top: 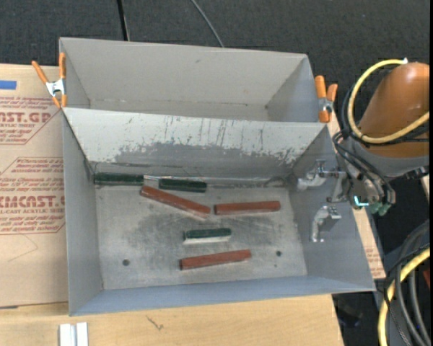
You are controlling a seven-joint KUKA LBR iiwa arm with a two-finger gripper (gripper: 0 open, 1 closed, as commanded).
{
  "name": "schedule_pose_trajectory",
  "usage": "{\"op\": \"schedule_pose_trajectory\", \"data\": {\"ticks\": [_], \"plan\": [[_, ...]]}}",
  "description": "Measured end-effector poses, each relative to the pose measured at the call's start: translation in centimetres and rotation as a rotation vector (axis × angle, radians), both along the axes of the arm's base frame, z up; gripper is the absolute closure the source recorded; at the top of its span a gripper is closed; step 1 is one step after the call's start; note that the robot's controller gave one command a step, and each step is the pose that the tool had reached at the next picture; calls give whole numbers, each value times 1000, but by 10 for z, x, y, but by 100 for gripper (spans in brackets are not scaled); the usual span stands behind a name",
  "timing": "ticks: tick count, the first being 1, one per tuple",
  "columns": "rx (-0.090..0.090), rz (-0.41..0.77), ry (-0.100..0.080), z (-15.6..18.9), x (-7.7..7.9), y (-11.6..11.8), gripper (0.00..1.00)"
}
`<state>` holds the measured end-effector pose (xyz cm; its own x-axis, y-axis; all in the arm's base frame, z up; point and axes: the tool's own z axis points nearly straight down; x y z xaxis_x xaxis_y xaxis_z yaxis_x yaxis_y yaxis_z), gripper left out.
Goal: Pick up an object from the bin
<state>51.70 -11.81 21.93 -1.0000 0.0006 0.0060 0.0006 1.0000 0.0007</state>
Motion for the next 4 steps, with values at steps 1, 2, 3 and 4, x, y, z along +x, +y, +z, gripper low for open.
{"op": "schedule_pose_trajectory", "data": {"ticks": [1, 2, 3, 4], "plan": [[-1, 1, -7, 4, 2, 0, 0], [-3, -35, -17, -141, 53, 23, 100], [-3, -35, -17, -141, 53, 23, 100], [-1, 44, -10, -6, 23, 37, 100]]}}
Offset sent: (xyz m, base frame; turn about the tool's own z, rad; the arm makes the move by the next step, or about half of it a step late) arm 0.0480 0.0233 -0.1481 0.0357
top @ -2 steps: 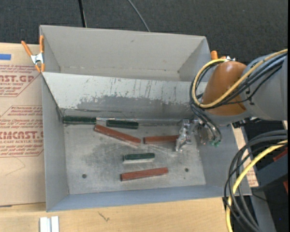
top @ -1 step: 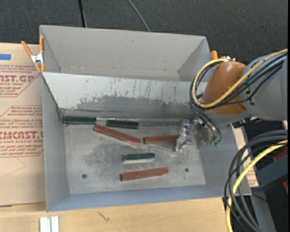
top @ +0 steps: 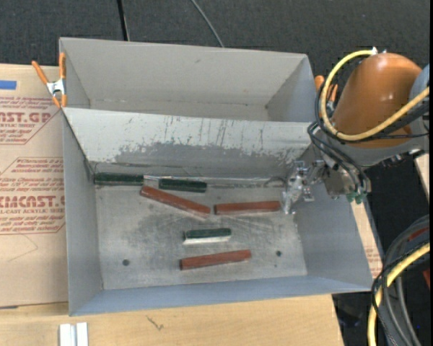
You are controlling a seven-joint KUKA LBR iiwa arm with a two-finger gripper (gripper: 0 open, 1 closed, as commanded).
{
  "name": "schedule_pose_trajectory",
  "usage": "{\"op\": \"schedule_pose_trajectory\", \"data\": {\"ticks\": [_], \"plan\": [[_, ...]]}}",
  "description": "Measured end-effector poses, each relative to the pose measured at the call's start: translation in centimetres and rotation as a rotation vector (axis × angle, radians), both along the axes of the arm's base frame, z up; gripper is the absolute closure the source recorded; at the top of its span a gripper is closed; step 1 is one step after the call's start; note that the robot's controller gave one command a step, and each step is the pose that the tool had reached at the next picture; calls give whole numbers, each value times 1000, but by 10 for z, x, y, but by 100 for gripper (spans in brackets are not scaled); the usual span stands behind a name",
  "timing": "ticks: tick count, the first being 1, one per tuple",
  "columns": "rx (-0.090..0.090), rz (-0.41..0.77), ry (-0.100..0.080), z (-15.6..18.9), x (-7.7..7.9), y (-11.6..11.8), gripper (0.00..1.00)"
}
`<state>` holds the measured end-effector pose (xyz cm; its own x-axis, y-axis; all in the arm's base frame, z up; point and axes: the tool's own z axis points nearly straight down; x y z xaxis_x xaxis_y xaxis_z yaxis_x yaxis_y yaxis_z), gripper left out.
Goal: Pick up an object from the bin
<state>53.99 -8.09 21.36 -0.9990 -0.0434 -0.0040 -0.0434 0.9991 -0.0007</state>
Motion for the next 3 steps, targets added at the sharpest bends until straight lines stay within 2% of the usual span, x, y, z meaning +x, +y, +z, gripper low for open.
{"op": "schedule_pose_trajectory", "data": {"ticks": [1, 2, 3], "plan": [[0, 1, 2, -1, 0, 0, 0], [0, 1, 2, -1, 0, 0, 0], [1, 99, 2, -139, 40, -9, 100]]}}
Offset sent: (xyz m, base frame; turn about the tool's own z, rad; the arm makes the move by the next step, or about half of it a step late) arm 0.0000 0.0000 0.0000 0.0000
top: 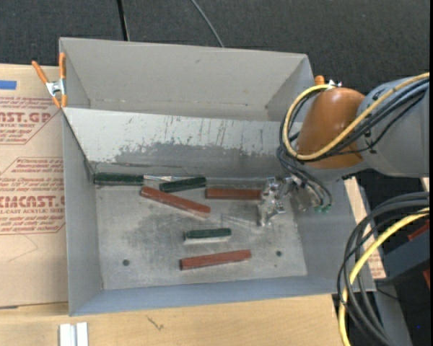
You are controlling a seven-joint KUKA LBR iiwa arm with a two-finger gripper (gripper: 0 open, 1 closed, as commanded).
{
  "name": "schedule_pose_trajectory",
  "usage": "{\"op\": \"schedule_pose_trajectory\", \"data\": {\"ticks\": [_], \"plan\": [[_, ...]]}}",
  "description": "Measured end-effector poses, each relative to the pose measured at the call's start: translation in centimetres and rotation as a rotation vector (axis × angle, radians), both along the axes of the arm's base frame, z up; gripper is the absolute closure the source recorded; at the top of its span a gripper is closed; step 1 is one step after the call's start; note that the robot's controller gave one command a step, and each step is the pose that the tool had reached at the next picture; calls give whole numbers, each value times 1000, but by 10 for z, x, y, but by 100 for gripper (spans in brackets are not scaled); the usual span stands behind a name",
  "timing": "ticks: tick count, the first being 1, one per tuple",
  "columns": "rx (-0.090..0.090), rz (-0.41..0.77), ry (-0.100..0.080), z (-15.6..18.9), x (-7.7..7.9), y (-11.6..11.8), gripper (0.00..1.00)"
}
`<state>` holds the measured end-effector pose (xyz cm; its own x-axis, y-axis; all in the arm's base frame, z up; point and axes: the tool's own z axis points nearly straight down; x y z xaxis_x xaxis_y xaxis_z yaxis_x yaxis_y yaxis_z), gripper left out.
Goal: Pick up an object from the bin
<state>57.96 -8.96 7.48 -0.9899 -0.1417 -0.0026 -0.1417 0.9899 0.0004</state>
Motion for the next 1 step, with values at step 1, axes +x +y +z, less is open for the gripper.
{"op": "schedule_pose_trajectory", "data": {"ticks": [1], "plan": [[-1, 0, 1, -2, -1, -1, 0]]}}
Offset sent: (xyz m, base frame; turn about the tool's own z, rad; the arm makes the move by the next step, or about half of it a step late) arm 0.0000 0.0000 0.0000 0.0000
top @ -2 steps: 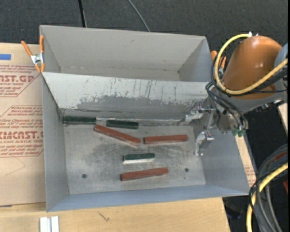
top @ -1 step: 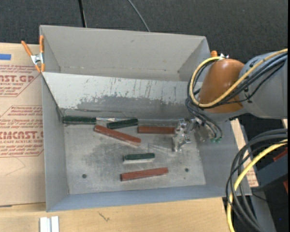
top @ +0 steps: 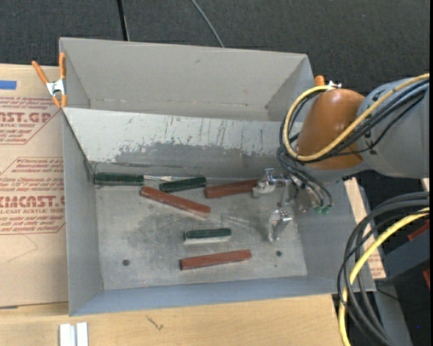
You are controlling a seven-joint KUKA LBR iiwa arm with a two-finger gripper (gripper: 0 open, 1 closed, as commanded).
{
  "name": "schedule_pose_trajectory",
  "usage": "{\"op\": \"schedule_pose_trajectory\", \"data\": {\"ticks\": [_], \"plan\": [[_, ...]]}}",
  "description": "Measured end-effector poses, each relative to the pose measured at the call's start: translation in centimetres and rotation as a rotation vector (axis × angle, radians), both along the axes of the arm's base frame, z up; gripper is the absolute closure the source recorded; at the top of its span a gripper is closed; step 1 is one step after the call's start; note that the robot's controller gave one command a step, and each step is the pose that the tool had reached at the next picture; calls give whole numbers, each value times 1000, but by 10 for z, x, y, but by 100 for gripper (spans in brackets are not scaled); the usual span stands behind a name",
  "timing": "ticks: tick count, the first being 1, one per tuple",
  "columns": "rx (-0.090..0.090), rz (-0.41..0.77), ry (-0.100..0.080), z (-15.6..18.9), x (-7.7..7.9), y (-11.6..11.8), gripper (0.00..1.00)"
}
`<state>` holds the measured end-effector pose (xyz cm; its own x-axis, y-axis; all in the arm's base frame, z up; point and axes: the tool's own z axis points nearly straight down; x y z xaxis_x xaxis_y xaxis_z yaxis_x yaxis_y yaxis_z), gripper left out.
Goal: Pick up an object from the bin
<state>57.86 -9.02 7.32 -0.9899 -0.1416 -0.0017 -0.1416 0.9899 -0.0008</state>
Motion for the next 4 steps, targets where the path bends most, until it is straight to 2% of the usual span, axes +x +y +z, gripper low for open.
{"op": "schedule_pose_trajectory", "data": {"ticks": [1, 2, 3, 4], "plan": [[0, 0, -2, 0, 0, 0, 0], [1, 3, 6, 38, -28, 42, 0], [1, 0, -7, 36, -9, 88, 0], [-2, 180, -19, 8, -64, 78, 100]]}}
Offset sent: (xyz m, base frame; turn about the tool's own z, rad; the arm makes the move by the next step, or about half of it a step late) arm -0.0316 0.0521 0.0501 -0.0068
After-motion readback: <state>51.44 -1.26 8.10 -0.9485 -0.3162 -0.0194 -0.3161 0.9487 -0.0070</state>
